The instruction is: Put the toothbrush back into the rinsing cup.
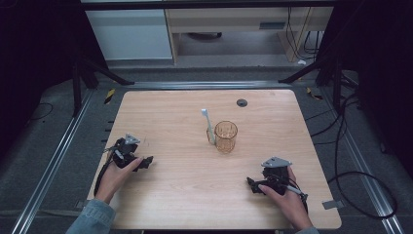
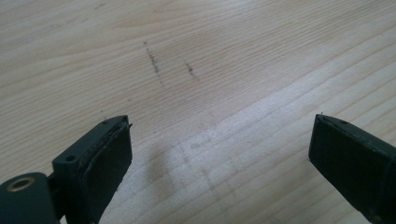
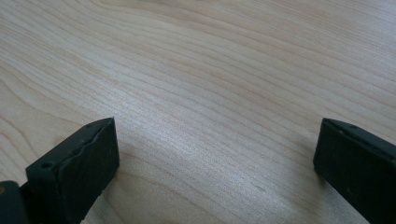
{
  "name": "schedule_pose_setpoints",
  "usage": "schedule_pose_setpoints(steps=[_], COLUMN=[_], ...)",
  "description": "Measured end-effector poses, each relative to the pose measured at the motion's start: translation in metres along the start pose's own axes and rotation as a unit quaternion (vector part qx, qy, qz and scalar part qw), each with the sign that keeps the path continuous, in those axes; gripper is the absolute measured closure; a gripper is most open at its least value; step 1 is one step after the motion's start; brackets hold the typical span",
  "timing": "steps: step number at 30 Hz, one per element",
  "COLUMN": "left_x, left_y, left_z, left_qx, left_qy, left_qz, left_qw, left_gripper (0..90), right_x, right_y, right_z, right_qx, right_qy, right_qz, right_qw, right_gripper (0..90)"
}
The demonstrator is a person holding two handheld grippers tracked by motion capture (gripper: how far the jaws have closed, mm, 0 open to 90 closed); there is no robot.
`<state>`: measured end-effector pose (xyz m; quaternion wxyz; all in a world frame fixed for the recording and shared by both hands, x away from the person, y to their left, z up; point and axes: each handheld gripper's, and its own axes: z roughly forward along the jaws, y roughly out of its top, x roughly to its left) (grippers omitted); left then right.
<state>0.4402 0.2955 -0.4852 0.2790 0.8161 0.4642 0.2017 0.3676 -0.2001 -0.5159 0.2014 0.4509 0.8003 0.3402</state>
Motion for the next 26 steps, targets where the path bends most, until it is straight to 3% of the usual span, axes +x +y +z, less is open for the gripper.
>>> schedule_pose_setpoints(steps=[7,13,17,21,24,26], left_x=[0.007,0.009,0.012,0.014,0.015,0.015], left_y=[-0.005,-0.004,-0.004,-0.007,-0.012,-0.012], left_z=[0.011,0.015,0.018,0.021,0.023,0.023], left_qx=[0.013,0.002,-0.003,-0.021,-0.047,-0.047], left_qy=[0.007,0.004,-0.008,-0.011,-0.010,-0.010], left_qz=[-0.009,-0.012,-0.024,-0.021,-0.024,-0.025], left_qw=[0.9998,0.9999,0.9997,0.9995,0.9986,0.9986], left_gripper=[5.3,3.5,2.4,0.9,0.0,0.0], right_x=[0.000,0.000,0.000,0.000,0.000,0.000], right_y=[0.000,0.000,0.000,0.000,0.000,0.000], right_z=[0.000,0.000,0.000,0.000,0.000,0.000], right_qx=[0.000,-0.001,0.000,-0.001,-0.001,0.000], right_qy=[0.000,0.001,0.000,0.001,0.001,0.000], right_qz=[0.000,0.000,0.000,0.000,0.000,0.000], right_qw=[1.0000,1.0000,1.0000,1.0000,1.0000,1.0000], right_gripper=[0.6,0.6,0.6,0.6,0.5,0.5])
